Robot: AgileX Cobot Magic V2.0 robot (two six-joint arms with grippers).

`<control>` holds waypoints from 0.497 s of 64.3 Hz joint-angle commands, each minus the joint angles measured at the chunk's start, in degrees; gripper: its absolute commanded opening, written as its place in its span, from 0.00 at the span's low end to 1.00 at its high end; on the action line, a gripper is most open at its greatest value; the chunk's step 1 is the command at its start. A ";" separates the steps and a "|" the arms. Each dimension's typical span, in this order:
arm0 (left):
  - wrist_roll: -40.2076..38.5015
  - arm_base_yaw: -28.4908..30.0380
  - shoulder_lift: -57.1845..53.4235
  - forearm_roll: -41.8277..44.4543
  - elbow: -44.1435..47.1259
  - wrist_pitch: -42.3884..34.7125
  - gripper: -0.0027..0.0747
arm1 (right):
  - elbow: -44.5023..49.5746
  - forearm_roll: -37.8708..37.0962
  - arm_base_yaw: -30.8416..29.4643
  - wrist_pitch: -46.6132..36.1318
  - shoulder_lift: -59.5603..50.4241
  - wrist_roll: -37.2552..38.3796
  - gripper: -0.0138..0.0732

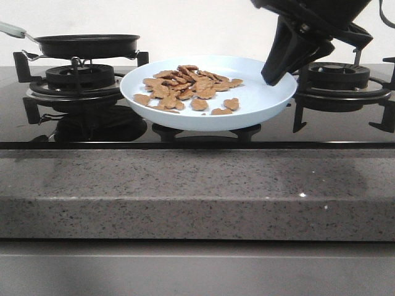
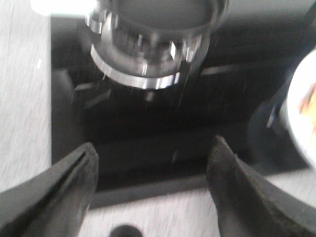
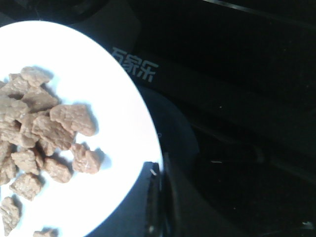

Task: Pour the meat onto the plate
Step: 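Open the left gripper off the handle and withdraw it, then carry the filled plate with the right gripper back between the knobs and lower it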

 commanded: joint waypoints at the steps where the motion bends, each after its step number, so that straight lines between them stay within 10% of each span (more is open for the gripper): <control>1: -2.12 -1.59 -3.65 1.94 1.27 -3.96 0.63 | -1.38 1.80 -0.06 -1.41 -2.96 -0.60 0.04; 32: -4.97 -1.59 -13.57 3.74 7.44 -1.75 0.63 | -1.38 1.80 -0.06 -1.41 -2.96 -0.60 0.04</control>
